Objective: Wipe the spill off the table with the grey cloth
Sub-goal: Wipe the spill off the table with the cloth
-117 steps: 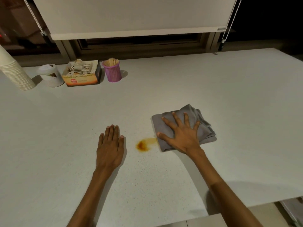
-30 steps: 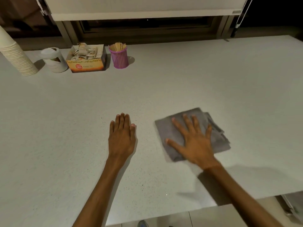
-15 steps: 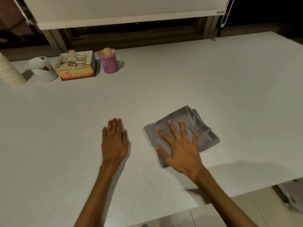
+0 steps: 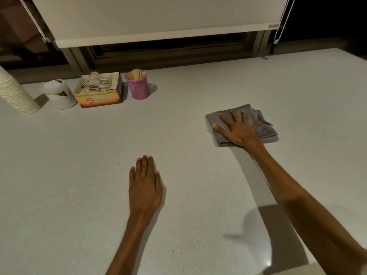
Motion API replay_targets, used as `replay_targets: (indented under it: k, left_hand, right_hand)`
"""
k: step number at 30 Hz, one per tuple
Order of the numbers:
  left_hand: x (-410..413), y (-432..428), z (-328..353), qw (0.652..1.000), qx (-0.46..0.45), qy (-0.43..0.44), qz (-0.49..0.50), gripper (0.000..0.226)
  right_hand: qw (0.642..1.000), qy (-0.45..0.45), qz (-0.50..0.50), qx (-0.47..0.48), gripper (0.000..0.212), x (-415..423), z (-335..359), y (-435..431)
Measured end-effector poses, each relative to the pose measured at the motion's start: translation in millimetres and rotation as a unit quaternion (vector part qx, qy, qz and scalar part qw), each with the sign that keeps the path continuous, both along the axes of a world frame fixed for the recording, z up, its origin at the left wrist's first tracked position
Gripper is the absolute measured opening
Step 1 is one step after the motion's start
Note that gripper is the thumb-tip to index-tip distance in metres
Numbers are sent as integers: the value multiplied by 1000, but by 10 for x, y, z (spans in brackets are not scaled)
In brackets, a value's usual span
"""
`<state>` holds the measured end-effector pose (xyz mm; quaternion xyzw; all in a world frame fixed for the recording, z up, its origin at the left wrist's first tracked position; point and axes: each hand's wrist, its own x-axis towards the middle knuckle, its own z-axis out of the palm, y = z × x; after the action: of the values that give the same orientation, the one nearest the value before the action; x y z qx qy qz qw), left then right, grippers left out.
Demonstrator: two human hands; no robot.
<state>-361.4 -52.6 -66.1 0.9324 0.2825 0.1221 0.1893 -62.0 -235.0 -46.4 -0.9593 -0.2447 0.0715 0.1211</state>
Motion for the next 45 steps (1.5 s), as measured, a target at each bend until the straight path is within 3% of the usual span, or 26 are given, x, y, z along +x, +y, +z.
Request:
replay_targets:
  k: [7, 12, 17, 22, 30, 35, 39, 45]
  left_hand:
    - [19, 9, -6, 1000, -3, -1, 1, 51]
    - [29, 29, -36, 1000, -5, -9, -3, 52]
    - [11, 41, -47, 1000, 1, -12, 0, 56]
    - [15, 33, -48, 1000, -9, -16, 0, 52]
    - [2, 15, -30, 1000, -18, -17, 2, 52]
    - [-13, 14, -33, 1000, -15, -18, 4, 52]
    - [-1, 16, -38, 1000, -16, -26, 0, 51]
    - [9, 41, -36, 1000, -4, -20, 3, 52]
  right_hand:
    - [997, 0, 76, 10, 60, -528, -58, 495]
    - [987, -19, 158, 36, 57, -1601, -107, 46]
    - [982, -77, 168, 41, 49, -2542, -278, -449]
    - [984, -59, 166, 12, 55, -2029, -184, -178]
    - [990, -17, 140, -22, 67, -424, -77, 1180]
    - [988, 23, 139, -69, 93, 102, 142, 1555]
    - [987, -24, 156, -39, 85, -337, 91, 1252]
    - [977, -70, 201, -5, 80, -1900, -112, -10]
